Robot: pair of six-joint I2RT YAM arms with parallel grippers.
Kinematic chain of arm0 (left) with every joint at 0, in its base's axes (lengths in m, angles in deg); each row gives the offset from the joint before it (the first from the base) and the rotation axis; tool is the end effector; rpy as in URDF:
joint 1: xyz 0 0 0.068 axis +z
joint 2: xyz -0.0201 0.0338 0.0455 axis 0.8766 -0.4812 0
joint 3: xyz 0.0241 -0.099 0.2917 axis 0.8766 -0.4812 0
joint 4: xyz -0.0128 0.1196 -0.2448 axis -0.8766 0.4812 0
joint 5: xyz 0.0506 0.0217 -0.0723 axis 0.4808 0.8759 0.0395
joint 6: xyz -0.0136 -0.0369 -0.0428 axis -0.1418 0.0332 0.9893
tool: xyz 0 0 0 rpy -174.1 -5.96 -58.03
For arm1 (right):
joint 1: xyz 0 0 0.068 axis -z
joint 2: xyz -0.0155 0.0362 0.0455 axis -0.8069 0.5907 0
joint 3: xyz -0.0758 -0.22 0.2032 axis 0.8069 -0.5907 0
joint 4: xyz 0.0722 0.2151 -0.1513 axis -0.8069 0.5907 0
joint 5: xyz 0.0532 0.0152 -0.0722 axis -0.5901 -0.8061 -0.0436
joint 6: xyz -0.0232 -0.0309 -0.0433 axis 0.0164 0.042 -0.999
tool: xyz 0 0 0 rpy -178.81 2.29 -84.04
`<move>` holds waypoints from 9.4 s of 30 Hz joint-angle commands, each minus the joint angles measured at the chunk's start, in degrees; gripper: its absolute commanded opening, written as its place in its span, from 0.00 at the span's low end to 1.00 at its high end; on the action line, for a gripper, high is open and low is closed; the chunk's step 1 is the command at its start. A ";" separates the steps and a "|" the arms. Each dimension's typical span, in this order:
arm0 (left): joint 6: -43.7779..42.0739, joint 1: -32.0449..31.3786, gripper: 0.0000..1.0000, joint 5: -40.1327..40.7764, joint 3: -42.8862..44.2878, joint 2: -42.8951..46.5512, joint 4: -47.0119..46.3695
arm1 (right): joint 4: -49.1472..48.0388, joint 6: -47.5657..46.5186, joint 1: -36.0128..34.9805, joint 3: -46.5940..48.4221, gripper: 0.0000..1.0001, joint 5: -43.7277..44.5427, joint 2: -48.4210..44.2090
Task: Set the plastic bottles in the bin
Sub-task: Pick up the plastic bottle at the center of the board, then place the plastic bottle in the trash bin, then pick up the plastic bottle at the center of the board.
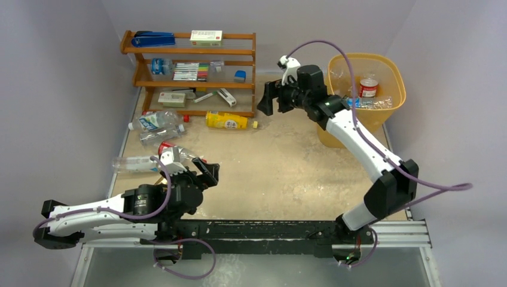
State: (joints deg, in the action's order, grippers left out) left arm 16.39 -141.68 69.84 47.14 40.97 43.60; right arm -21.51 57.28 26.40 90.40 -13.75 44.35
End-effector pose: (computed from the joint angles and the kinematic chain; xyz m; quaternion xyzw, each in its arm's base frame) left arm 0.0508 -0.0807 0.3108 -0.1841 0.7925 -0.2447 0.5274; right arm 0.3234 0.1792 0.4259 -0.1582 0.8001 0.3023 0.4933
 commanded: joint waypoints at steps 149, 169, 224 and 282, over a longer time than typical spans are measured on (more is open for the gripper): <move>-2.87 -0.31 0.99 3.83 5.53 -1.38 0.97 | 7.32 -0.56 38.23 4.58 0.39 -6.68 -9.06; -3.21 -0.35 0.99 3.81 4.56 0.02 0.41 | 10.23 0.30 39.97 8.91 0.94 -1.40 -11.02; -28.78 21.36 0.99 -20.27 31.54 -41.72 -14.30 | -13.20 6.89 12.76 -22.01 1.00 -20.59 -19.54; -32.61 44.07 0.99 -40.87 8.21 -20.56 -25.18 | -42.48 -8.71 -1.99 -0.43 0.91 -13.91 36.77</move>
State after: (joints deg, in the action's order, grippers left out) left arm -18.54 -97.99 30.09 55.67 18.83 19.28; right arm -59.54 50.09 25.15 89.72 -21.21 81.38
